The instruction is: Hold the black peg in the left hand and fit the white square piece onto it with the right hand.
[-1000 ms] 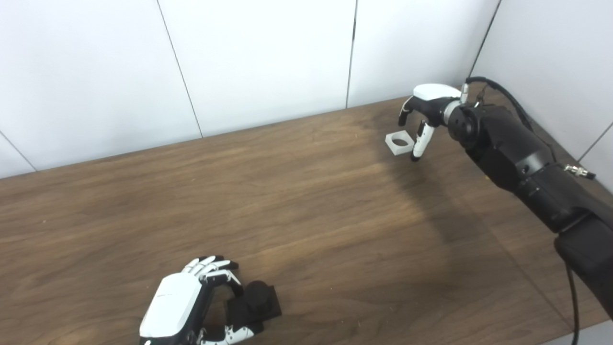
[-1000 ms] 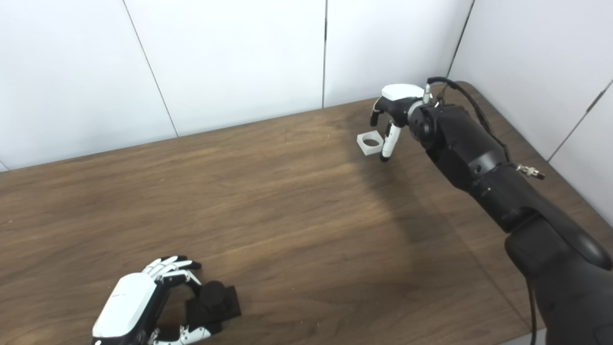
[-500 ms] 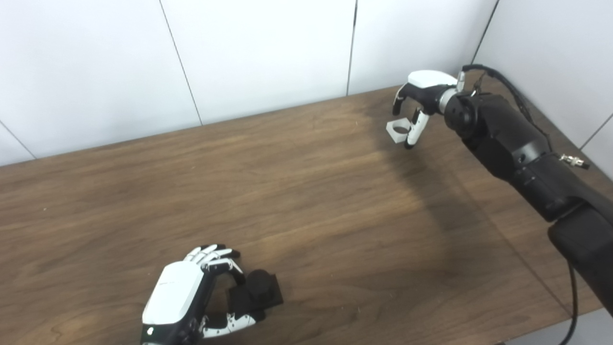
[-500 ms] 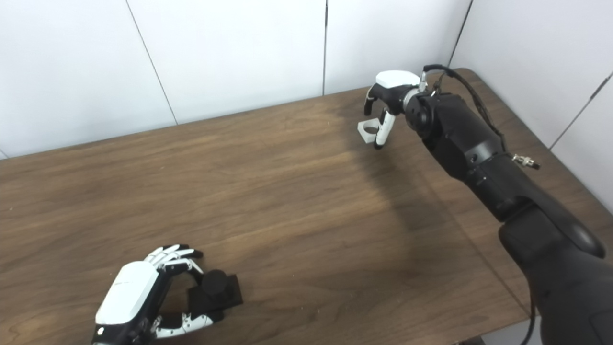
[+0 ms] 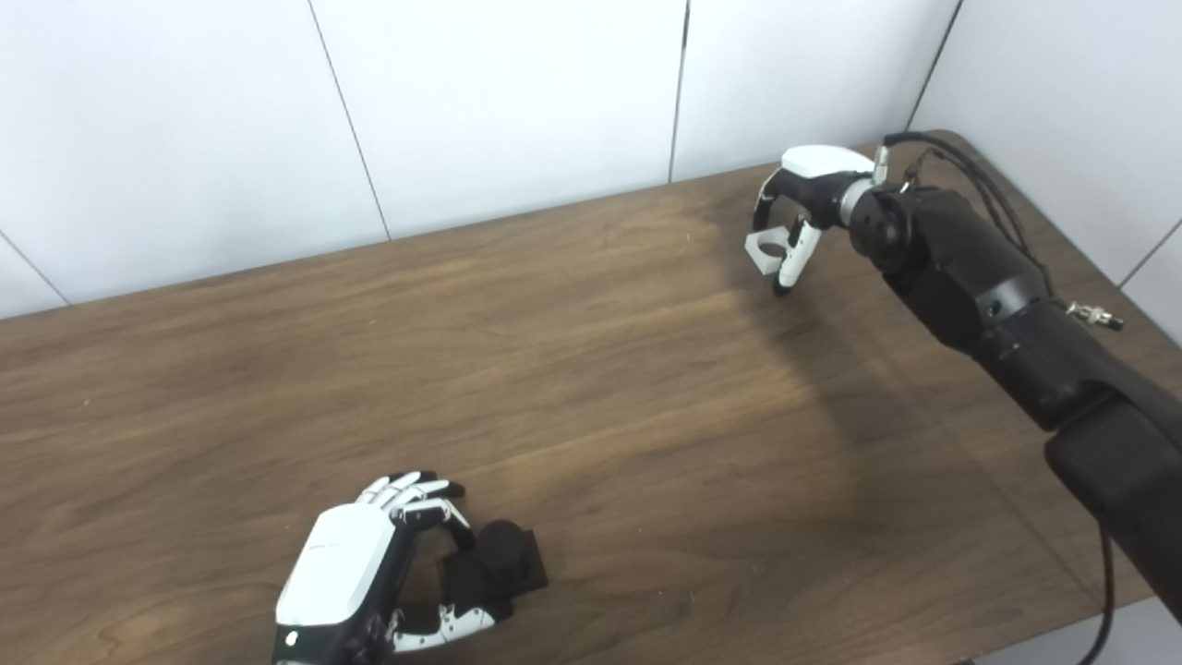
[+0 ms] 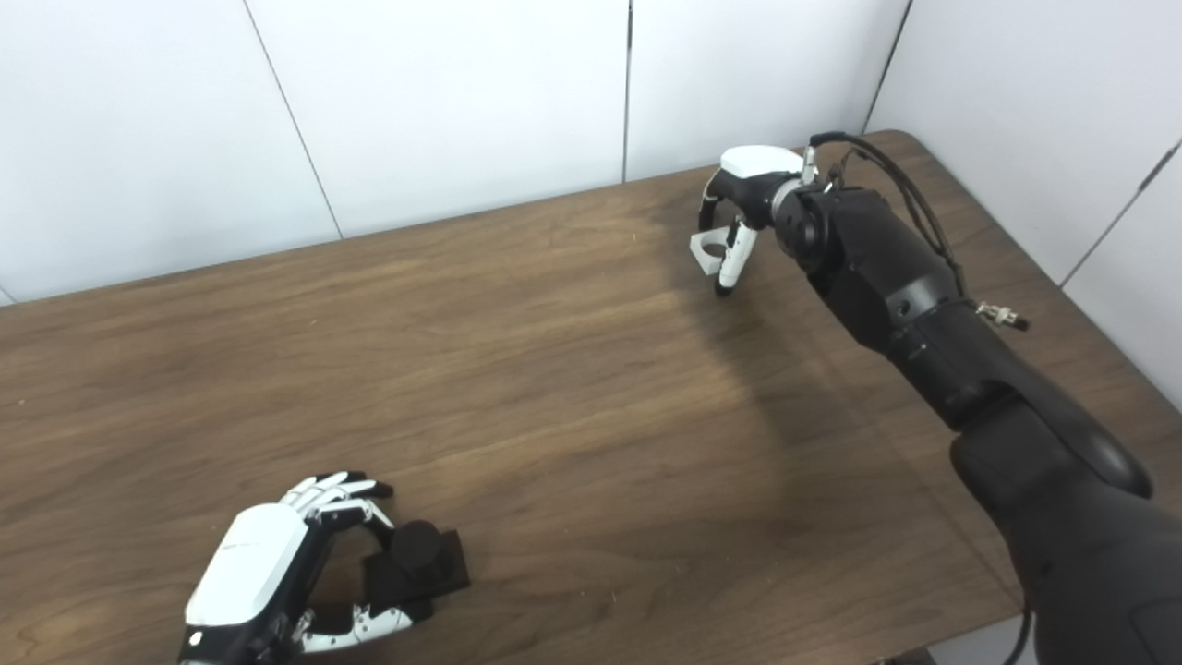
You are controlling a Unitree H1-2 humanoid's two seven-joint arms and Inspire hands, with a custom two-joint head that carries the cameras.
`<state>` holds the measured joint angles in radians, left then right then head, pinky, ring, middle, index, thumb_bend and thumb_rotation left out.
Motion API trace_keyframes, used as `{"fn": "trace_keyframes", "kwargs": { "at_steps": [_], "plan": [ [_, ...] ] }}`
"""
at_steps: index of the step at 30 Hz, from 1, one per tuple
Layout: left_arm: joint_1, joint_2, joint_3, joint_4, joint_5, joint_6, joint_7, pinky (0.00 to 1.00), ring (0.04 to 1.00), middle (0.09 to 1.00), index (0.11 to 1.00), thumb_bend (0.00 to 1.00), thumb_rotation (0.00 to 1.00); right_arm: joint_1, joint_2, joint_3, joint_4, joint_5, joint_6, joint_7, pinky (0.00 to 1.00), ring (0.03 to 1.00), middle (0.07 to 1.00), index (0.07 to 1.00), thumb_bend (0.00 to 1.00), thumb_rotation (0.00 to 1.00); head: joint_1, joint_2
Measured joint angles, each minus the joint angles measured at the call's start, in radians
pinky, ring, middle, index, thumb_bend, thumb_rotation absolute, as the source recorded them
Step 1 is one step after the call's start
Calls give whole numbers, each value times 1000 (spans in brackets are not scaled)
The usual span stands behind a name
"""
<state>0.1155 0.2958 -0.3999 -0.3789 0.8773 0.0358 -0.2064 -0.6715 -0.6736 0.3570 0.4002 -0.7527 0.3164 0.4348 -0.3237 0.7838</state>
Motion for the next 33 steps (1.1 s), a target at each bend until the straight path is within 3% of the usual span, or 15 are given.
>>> {"fn": "trace_keyframes", "kwargs": {
  "at_steps": [15, 17, 18, 27, 33],
  "plan": [
    [6, -2, -3, -12, 0, 7, -9, 902, 860, 772, 487, 517, 44, 5, -6, -5, -2, 0, 7, 0, 857, 927, 843, 616, 837, 105, -3, 8],
    [6, -2, -3, -12, 0, 7, -9, 905, 862, 773, 487, 517, 44, 6, -6, -5, -2, 0, 7, 0, 861, 924, 839, 518, 590, 131, -3, 8],
    [6, -2, -3, -12, 0, 7, -9, 905, 863, 773, 487, 517, 44, 6, -6, -5, -2, 0, 7, 0, 861, 924, 838, 505, 558, 134, -3, 8],
    [7, -2, -3, -12, 1, 7, -9, 911, 865, 774, 487, 517, 44, 15, -6, -7, -2, 2, -15, -28, 743, 838, 766, 485, 525, 133, -2, 9],
    [8, -2, -3, -14, 0, 5, -9, 910, 865, 772, 487, 517, 44, 16, -7, -5, -11, 1, -8, -13, 849, 863, 772, 485, 525, 132, -2, 11]
  ]
}}
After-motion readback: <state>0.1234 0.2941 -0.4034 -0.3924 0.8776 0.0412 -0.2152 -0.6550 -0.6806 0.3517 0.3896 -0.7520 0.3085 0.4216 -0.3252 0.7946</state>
